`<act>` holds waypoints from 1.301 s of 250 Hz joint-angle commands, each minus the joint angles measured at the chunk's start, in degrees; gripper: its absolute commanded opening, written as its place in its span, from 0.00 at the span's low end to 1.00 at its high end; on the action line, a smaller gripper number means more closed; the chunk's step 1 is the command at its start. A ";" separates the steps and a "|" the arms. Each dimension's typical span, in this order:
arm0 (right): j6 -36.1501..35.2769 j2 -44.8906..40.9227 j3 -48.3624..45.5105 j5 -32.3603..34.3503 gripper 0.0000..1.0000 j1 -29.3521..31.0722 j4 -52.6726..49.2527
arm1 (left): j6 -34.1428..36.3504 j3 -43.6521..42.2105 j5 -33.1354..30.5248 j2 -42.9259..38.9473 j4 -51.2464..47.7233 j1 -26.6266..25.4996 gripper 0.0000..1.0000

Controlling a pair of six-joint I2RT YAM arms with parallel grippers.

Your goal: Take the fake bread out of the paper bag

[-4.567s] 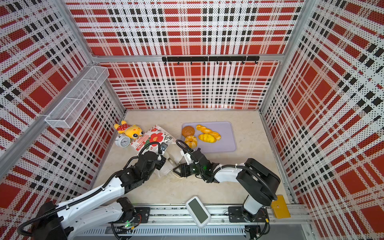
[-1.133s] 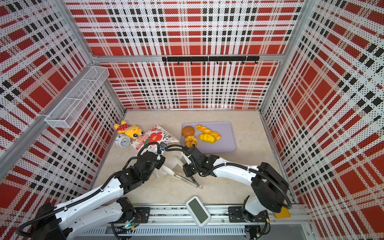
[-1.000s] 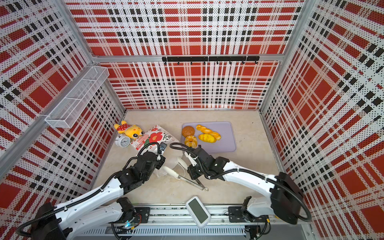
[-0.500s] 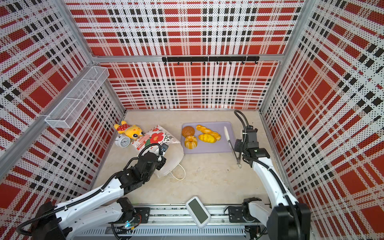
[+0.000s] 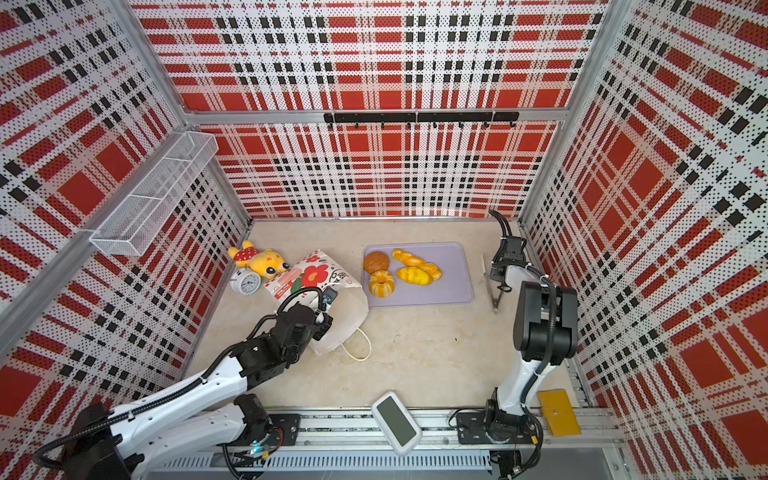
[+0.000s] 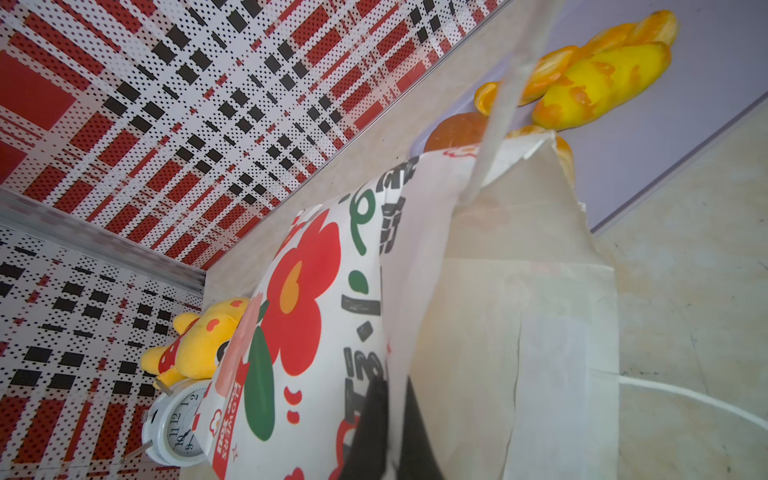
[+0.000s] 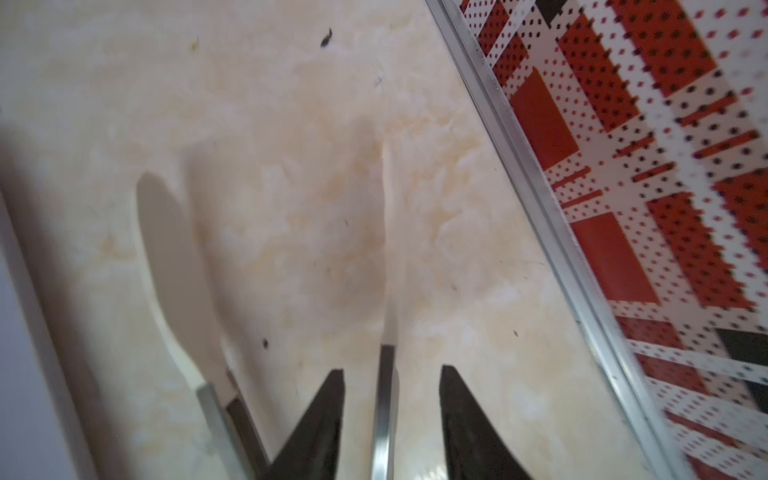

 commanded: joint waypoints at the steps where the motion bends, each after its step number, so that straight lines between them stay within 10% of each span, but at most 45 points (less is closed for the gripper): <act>1: 2.05 -0.41 3.88 -3.52 0.73 -0.60 -5.22 | -0.17 0.75 -0.63 -0.89 0.49 -0.59 0.00; 76: 2.71 -11.18 -6.20 -14.32 0.88 -2.00 -6.51 | -0.06 1.13 -0.19 -1.29 0.44 -0.77 0.00; 206: 0.05 -1.67 -3.76 -20.40 0.87 -2.19 -14.50 | -0.02 1.24 -0.45 -1.79 0.13 -1.17 0.00; 325: -2.08 1.62 -2.15 -18.92 0.39 -2.12 -13.99 | 0.20 1.22 -0.98 -2.61 -0.05 -1.62 0.00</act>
